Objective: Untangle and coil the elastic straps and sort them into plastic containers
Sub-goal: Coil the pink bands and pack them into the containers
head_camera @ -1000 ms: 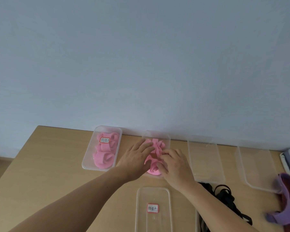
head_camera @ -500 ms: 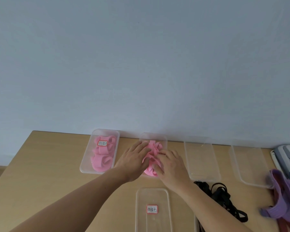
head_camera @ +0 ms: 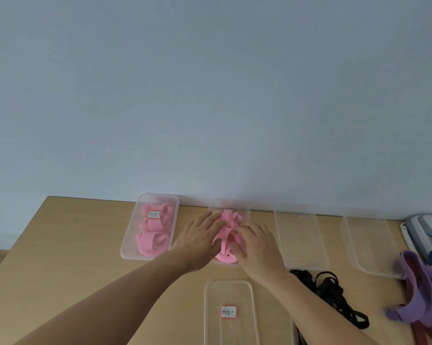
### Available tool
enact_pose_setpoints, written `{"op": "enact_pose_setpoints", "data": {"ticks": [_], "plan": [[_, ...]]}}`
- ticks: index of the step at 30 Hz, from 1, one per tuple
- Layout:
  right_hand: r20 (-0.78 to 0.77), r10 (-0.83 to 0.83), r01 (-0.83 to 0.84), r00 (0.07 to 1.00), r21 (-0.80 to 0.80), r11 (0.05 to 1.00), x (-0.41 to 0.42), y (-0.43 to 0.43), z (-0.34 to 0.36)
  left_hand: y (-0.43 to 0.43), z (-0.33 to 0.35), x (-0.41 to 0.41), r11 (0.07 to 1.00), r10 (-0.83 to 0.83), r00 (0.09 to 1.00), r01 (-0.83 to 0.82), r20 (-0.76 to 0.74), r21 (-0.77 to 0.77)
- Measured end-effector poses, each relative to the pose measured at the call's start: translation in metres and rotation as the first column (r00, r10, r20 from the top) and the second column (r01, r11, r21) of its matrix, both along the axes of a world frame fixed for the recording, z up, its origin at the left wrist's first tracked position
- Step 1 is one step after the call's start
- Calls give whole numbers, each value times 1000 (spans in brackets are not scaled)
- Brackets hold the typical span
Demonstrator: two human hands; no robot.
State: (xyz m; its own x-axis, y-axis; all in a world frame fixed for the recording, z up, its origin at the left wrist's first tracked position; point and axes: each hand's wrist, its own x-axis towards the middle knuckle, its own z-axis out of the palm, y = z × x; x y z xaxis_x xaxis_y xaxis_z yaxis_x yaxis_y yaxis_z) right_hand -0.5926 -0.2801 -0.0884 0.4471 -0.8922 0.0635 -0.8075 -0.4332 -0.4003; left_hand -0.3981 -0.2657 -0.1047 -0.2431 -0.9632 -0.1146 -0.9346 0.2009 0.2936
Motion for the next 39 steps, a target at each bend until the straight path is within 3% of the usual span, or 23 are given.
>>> {"op": "enact_pose_setpoints", "data": {"ticks": [10,15,20,26,30,35,39], "plan": [[10,-2,3,1000,-71,997,6,23,23,23,18,0,1000,3,998,-5,-61,-31],[39,-90,91,995,-40,995,1,68,31,64,24,8,999,6,994,-10,-112,-39],[-186,-268,291,945,107,951,-4,125,11,117,15,17,999,-40,991,36,-124,-33],[-416,-451,587,790,298,753,13,161,-10,155,0,23,991,43,971,-13,-233,129],[-496,-484,666,721,306,680,23,165,-20,162,-6,23,960,189,929,-107,-318,258],[-459,-541,702,705,339,627,22,159,-21,156,-8,15,893,364,858,-211,-363,399],[-303,-579,653,756,412,636,17,159,-20,151,-6,11,859,412,836,-225,-362,459]]}}
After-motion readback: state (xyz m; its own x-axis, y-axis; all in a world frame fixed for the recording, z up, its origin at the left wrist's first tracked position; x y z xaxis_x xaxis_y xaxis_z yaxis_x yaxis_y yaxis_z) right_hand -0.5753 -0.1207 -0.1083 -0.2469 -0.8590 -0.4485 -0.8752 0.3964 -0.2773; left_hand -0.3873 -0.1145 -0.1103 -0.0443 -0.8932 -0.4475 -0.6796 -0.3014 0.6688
